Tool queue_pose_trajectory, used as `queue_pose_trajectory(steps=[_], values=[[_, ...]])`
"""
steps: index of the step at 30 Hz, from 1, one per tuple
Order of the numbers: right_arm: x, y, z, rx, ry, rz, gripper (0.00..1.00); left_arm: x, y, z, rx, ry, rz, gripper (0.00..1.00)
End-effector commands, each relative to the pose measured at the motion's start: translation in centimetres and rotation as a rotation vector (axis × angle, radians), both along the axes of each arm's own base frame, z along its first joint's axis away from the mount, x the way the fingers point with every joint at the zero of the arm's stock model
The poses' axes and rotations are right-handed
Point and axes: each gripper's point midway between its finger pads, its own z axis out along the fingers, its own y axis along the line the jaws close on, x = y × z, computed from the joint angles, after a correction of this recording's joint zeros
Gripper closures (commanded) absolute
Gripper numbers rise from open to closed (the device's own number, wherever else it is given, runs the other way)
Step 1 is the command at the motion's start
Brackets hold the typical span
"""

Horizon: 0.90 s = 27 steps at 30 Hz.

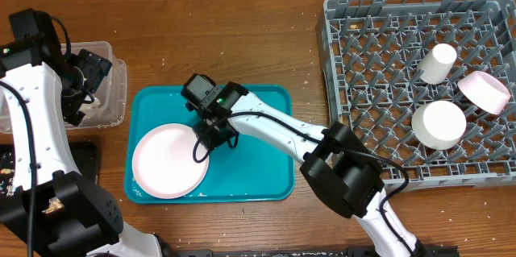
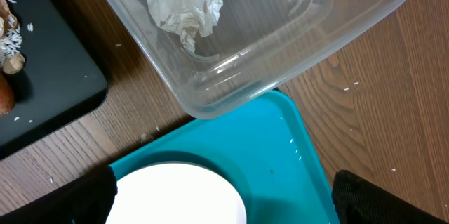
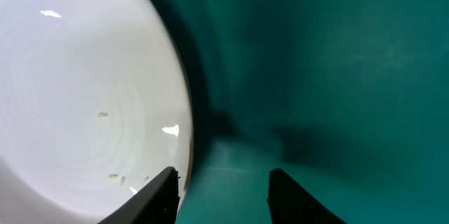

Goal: Sort waste into correct bins and load items into the dishwasher
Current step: 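Grasp the large plate rim and lift it upright, then carry the large plate to the rack's back and stand it upright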

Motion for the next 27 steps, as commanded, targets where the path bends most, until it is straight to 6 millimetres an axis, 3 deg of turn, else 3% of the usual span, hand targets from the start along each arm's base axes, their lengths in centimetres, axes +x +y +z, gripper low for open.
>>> queue_pose_trajectory(steps=[1,6,10,12,16,19,23,27], values=[[-0.8,1.0,-0.6,0.01,-0.01,0.092,0.53,0.3,0.4,0.6,0.02,-0.014,0.007,0.0],[-0.6,0.5,-3.1,-0.033,-0.003,0.091,0.53,0.3,0.4,0.6,0.02,-0.015,0.007,0.0],[1.1,-0.7,-3.3,-0.101,-0.068,0.009,0.62,0.3,0.4,0.6,0.02,-0.015,0.007,0.0],[1.8,-1.4,-3.3,-0.136,-0.099,-0.025,0.69,0.3,0.4,0.6,0.02,-0.014,0.007,0.0],[3.2,-2.8,-2.7,-0.169,-0.101,-0.084,0.95,0.3,0.4,0.6,0.019,-0.014,0.007,0.0],[4.1,-3.4,-1.8,-0.169,-0.092,-0.128,0.96,0.3,0.4,0.6,0.02,-0.014,0.007,0.0],[6.6,-4.8,0.9,-0.16,-0.099,-0.184,0.96,0.3,0.4,0.6,0.02,-0.014,0.007,0.0],[10.2,-8.1,5.5,-0.157,-0.11,-0.281,0.96,0.3,0.4,0.6,0.02,-0.014,0.007,0.0]])
